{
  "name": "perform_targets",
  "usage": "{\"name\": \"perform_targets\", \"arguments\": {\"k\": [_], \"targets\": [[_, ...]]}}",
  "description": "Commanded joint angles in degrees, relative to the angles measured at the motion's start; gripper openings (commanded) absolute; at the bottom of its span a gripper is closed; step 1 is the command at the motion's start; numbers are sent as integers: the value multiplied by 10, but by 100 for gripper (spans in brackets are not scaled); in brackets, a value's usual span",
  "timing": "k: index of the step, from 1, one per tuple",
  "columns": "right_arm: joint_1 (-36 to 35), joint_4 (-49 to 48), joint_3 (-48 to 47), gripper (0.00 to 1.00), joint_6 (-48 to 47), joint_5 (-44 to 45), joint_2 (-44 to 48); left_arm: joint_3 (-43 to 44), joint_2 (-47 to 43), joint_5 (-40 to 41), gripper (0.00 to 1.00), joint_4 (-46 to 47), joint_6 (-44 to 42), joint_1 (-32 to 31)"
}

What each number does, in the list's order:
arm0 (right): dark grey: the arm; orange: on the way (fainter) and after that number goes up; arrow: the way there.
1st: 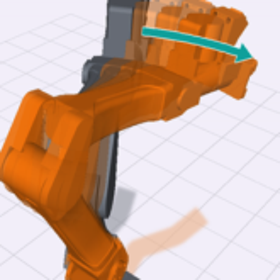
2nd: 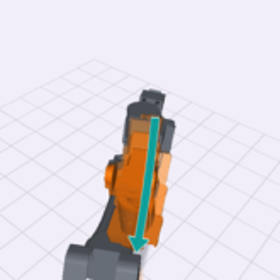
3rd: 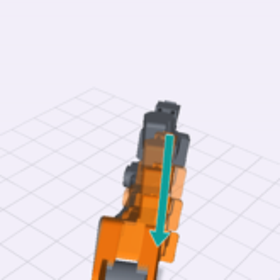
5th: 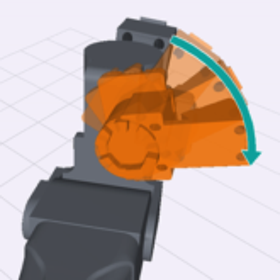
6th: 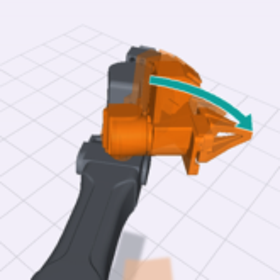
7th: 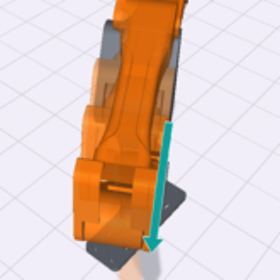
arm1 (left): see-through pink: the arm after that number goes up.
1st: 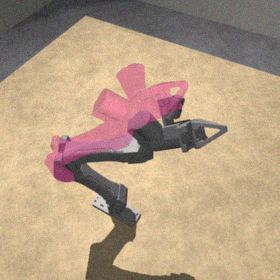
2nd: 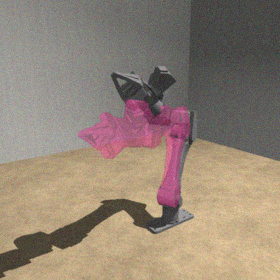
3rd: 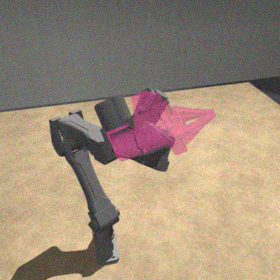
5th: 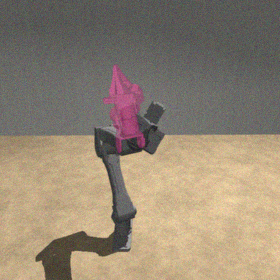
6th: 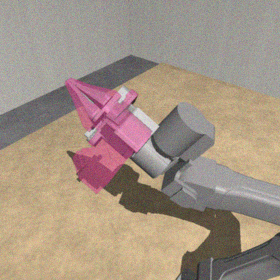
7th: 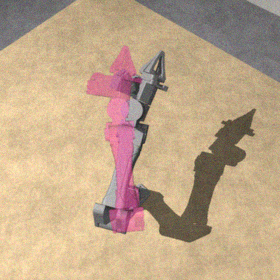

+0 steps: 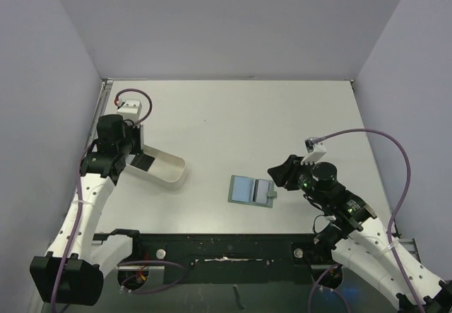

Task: Put the credit cards into the card holder
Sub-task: Pick up the credit card from the storage box.

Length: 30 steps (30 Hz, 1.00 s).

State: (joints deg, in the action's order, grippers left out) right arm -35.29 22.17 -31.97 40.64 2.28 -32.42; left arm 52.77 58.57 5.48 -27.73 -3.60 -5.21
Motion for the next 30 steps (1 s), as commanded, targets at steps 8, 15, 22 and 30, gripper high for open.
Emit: {"name": "perform_targets", "arguments": {"k": [8, 15, 22, 30], "targets": [[-1, -127, -15, 39, 30, -42, -52, -30, -55, -353, 0, 120, 242, 0], [-3, -212, -22, 39, 32, -96, -101, -148, -81, -506, 0, 358, 455, -17], [-13, -319, -37, 46, 52, -168, -182, -168, -75, -563, 0, 385, 476, -63], [-42, -412, -58, 45, 63, -235, -255, -205, -93, -626, 0, 499, 571, -84]]}}
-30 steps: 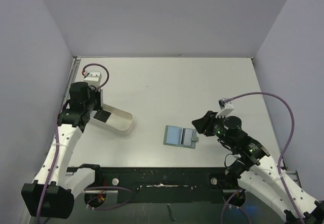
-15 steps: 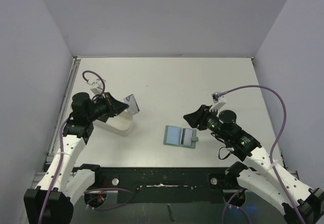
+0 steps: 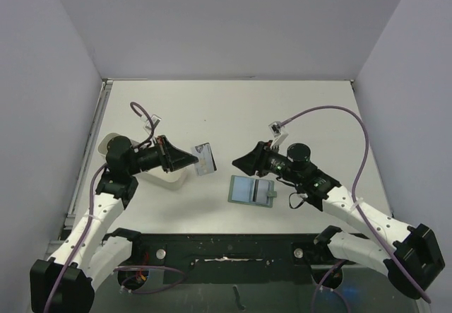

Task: Put the credit cards into the card holder
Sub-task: Pick up the credit card from the storage box.

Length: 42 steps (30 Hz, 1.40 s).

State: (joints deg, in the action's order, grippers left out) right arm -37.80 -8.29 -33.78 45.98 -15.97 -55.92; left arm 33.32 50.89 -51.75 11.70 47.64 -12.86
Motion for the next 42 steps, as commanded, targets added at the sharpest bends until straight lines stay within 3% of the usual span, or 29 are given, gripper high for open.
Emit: {"name": "perform_targets", "arguments": {"k": [1, 9, 17, 30, 37, 42], "targets": [[-23, -116, -44, 45, 11, -58, -28, -15, -17, -56, 0, 111, 63, -9], [-69, -176, -55, 43, 27, -65, -72, -36, -15, -73, 0, 160, 99, -22], [-74, -227, -38, 18, 43, -83, -80, -40, -9, -83, 0, 171, 108, -27], [-74, -266, -28, 18, 56, -114, -95, -56, 3, -86, 0, 220, 135, -29], [-75, -315, -16, 0, 71, -146, -105, -58, 7, -81, 0, 217, 134, -29], [-70, -325, 5, 0, 73, -137, -91, -40, 6, -74, 0, 153, 93, -27]]}}
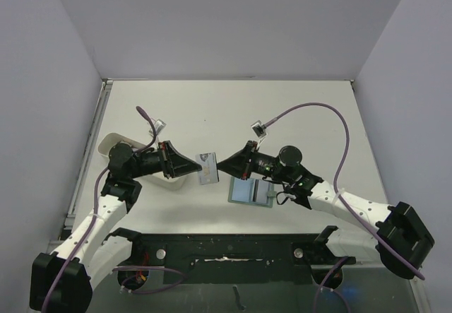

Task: Put the credit cards into the card holder
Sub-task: Pick up the credit card from the storage box.

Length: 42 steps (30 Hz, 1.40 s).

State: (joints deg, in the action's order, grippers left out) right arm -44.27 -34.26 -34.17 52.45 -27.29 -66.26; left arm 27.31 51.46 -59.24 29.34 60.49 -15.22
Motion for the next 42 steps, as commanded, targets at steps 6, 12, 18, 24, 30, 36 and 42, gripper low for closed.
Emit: {"name": "perform_targets", "arguments": {"k": [6, 12, 18, 24, 30, 36, 42], "targets": [[17, -30, 45, 0, 6, 6, 58, 50, 3, 6, 0, -92, -77, -1], [49, 9, 69, 0, -6, 17, 106, 64, 7, 12, 0, -123, -92, 2], [63, 16, 67, 13, -6, -1, 121, 75, 9, 11, 0, -125, -94, 1], [45, 0, 39, 41, -3, -19, 86, 65, 6, 6, 0, -101, -76, 0], [32, -87, 32, 40, 37, -40, 27, 49, 7, -6, 0, -51, -43, -2], [18, -106, 18, 35, 42, -47, -3, 44, 6, -14, 0, -47, -40, -4], [16, -117, 21, 33, 49, -48, -3, 46, 9, -16, 0, -47, -40, -4]]}}
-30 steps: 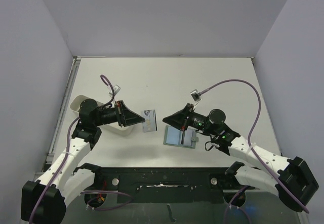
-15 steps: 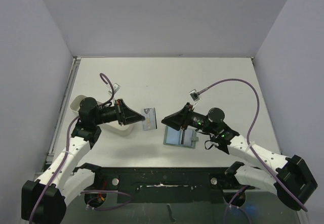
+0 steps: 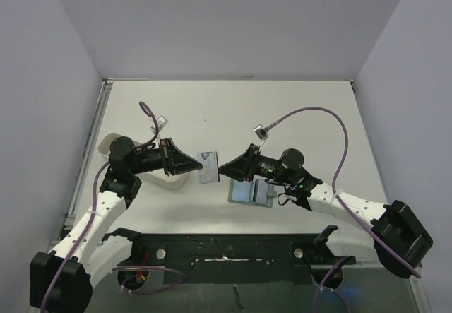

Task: Put the credit cards into the card holder
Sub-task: Pick up the credit card from the storage box.

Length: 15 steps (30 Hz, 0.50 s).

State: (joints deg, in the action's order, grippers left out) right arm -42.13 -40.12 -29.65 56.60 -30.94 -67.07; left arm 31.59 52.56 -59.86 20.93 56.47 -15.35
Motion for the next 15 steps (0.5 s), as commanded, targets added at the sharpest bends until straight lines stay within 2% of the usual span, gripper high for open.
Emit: {"name": "perform_targets", "arguments": {"k": [1, 6, 11, 15], "targets": [[-6, -58, -25, 32, 6, -10, 6, 2, -2, -10, 0, 37, 1, -2], [-6, -36, -30, 31, 1, -2, 11, 4, 3, -11, 0, 39, 0, -2], [0, 13, -13, 31, 0, 57, 57, 1, 3, -11, 0, 38, 1, -3], [1, 19, -13, 32, 0, 58, 70, 0, 4, -11, 0, 38, 2, -2]]}}
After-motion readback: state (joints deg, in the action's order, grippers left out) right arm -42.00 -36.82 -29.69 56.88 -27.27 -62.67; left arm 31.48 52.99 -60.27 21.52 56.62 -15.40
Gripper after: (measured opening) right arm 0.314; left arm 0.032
